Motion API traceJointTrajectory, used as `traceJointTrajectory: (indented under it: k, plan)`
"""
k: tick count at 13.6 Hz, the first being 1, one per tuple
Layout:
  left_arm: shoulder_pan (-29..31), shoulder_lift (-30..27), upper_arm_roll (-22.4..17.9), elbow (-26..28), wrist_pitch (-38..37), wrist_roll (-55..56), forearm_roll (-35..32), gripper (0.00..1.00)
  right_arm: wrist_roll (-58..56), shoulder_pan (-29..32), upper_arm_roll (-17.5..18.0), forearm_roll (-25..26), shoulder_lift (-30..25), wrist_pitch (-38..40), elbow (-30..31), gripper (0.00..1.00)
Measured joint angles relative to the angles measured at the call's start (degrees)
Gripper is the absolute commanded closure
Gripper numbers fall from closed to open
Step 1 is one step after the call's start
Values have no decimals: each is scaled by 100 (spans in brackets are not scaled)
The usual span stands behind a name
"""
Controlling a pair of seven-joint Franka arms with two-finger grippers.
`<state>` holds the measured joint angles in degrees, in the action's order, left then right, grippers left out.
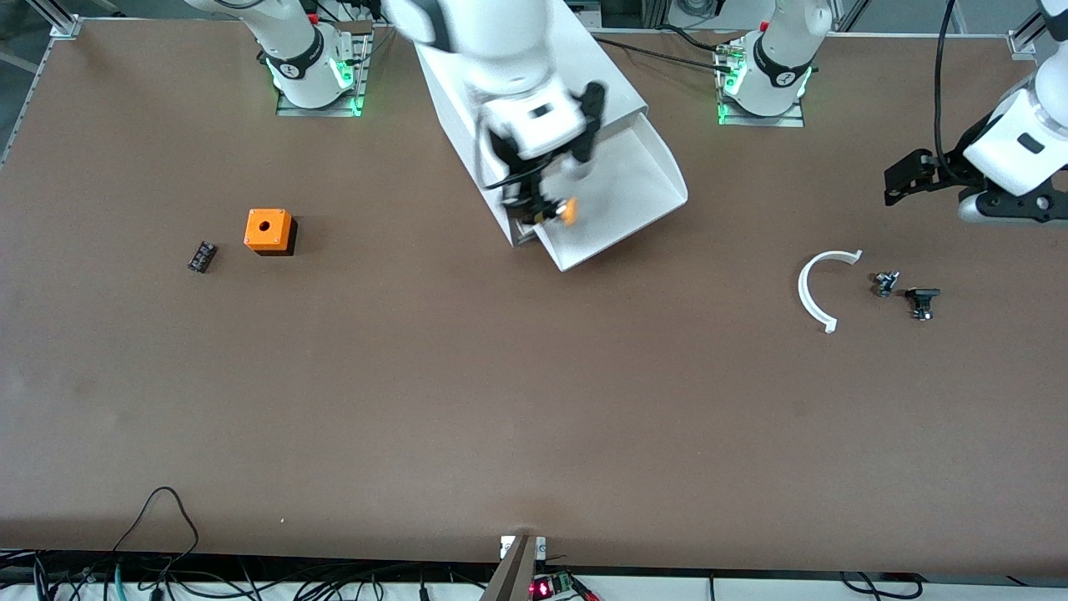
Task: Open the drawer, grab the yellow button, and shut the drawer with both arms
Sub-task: 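Lift the button out with the right gripper while the left gripper reaches the drawer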
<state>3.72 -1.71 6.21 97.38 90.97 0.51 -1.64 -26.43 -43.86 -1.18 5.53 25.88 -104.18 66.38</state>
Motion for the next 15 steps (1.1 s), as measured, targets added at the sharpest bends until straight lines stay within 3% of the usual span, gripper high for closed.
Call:
traceJointTrajectory:
  k: [3,6,9,13,15]
  plan:
    - [-38,433,376,230,876,698,155,0,731,657,-333,-169,-16,-24,643,74]
    - [-190,820,1041,985,2313,2208,158,0,1844,1041,-800,-171,-56,-41,1733,74]
    - [-548,1098,1241,1676,3532,3411,157,0,2546,1623,-934,-170,-117,-268,2627,74]
    - [-795,1338,1348,1977,3948,4275,157,0,2143,2482,-945,-169,-33,-1588,3655,74]
    - [-867,1339,1770,2157,3947,4978,161,0,1857,2773,-945,-169,64,-2519,4207,74]
